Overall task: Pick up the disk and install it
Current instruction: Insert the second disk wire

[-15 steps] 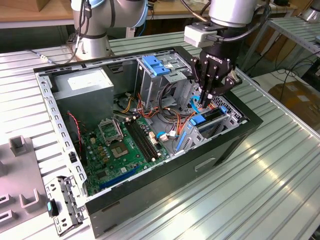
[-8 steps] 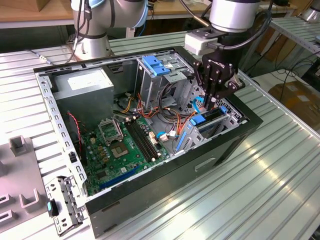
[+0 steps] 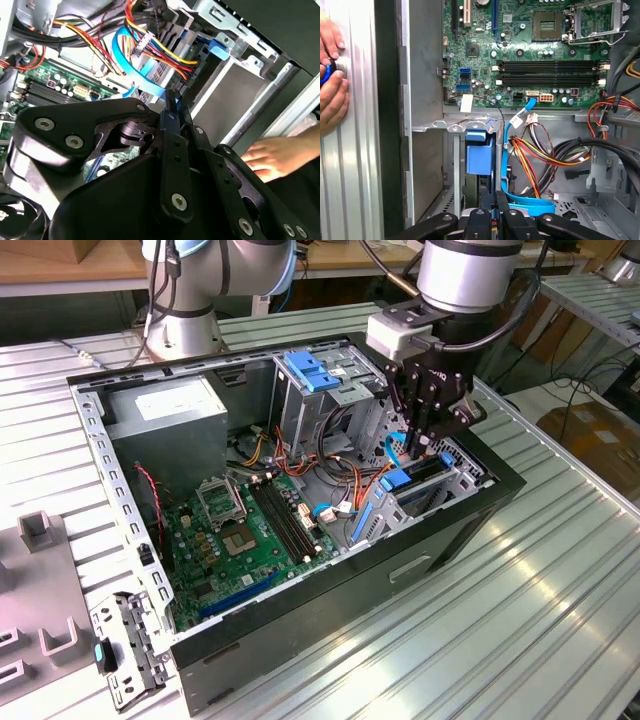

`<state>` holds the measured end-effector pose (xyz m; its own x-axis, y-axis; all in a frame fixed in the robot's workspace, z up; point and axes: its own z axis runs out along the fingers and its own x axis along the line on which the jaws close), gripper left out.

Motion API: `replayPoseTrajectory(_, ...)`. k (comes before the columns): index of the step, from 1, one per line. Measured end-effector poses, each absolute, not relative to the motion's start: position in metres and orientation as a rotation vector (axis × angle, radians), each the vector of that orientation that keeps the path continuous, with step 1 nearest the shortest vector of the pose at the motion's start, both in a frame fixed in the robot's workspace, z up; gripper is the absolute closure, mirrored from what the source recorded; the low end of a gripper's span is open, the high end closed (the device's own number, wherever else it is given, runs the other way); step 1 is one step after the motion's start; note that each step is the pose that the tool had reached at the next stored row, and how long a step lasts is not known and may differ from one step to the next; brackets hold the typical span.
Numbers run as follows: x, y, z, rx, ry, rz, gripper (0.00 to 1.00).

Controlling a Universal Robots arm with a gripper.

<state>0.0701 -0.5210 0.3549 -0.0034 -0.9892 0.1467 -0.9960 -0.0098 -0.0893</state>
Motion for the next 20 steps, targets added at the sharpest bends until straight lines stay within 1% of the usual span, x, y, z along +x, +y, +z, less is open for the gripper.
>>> replayPoseTrajectory(20,0.0693,-0.5239,0.3539,2.198,-2.191,0.268,0.84)
